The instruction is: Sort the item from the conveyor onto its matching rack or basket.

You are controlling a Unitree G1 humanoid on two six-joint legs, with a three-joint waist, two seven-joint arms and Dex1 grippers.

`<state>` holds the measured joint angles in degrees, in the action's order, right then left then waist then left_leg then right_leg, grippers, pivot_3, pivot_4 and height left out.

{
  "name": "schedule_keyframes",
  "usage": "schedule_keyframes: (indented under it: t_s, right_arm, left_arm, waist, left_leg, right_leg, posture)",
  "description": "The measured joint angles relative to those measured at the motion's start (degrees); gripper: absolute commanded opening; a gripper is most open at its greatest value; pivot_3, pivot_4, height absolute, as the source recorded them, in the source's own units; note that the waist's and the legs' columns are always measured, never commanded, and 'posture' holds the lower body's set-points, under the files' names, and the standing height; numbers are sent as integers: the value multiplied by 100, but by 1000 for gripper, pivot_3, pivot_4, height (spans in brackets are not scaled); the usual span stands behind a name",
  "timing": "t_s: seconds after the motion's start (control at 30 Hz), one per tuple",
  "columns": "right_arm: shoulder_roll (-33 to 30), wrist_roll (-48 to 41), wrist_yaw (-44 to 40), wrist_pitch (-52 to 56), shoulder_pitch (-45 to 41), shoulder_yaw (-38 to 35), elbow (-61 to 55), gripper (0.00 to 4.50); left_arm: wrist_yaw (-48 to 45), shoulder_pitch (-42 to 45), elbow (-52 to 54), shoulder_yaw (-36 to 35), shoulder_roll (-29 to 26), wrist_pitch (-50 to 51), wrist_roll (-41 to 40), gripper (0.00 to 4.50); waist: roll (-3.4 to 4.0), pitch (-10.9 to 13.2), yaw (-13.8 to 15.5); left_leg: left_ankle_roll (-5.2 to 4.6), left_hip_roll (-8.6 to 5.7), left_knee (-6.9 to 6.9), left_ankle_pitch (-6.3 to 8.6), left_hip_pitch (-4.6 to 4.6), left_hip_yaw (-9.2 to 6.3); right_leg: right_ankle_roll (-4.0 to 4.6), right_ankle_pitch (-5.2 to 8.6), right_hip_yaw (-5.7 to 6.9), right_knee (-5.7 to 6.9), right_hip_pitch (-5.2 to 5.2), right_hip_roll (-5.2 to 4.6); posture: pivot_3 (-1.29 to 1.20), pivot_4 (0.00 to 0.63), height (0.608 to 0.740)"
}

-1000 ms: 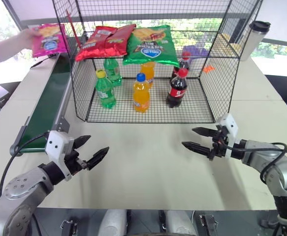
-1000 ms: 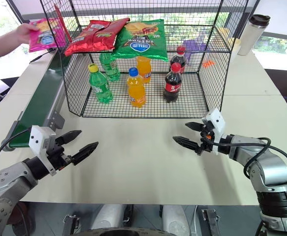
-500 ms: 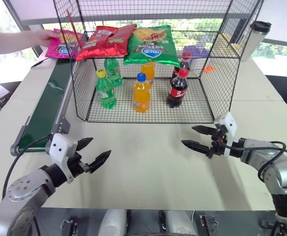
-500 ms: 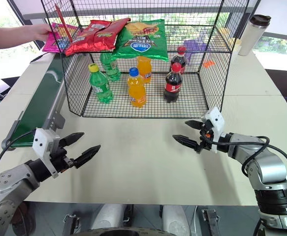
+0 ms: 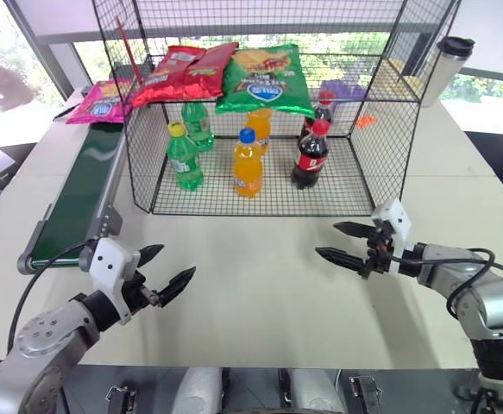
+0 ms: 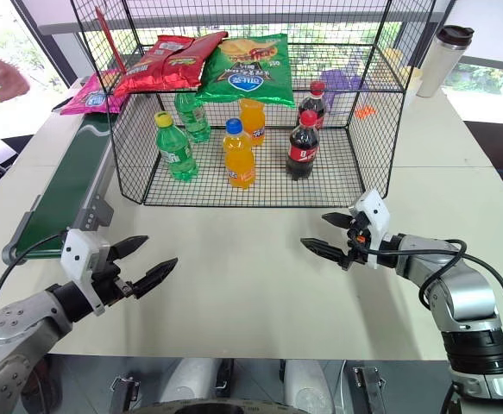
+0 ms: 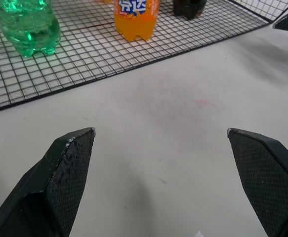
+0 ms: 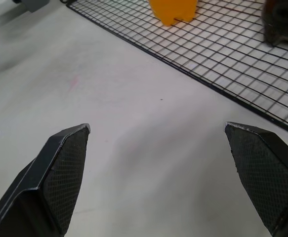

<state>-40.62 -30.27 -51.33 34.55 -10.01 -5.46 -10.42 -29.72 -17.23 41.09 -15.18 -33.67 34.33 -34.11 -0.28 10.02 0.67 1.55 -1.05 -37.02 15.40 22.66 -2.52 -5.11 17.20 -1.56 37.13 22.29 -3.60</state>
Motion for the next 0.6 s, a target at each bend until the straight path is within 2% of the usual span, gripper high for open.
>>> schedule_keyframes:
  t_s: [0.17,0.27,0.4,0.5,0.6]
  right_arm:
    - [3,67,-55,-15,-138,78,172,4500]
    - [-5,18,-128,55,-322,75,165,4500]
    - [0,11,-191,103,-369,93,157,4500]
    - [13,9,-206,155,-427,194,149,4500]
    - [74,-130,-280,307,-644,261,105,4500]
  left_arm:
    - [281,298,200,-21,-61,72,92,4460]
    - [399,460,456,-319,-294,262,31,4460]
    - [452,162,791,-426,-382,360,61,4460]
    - [461,-179,932,-377,-778,-169,1056,4460]
    - [429,-929,1128,-1029,-1101,-1274,2605,4460]
  waist:
    - [-2,1,5]
    - [-2,1,-13]
    - [-3,2,-21]
    - [-5,4,-9]
    - [-13,9,-49]
  left_leg:
    - [0,0,-3,0,1,-1]
    - [0,0,-1,0,-1,0]
    - [-3,-1,3,2,1,1]
    - [-2,-1,4,1,-2,1]
    - [-2,2,6,2,-1,9]
  right_leg:
    - [0,-1,1,3,0,0]
    - [-1,-1,1,2,-1,1]
    - [-15,-9,1,-1,1,1]
    - [1,0,1,2,2,3]
    - [8,-1,-4,-3,5,3]
  posture:
    - [0,150,740]
    - [0,150,740]
    - [0,150,740]
    - [0,150,740]
    - [0,150,740]
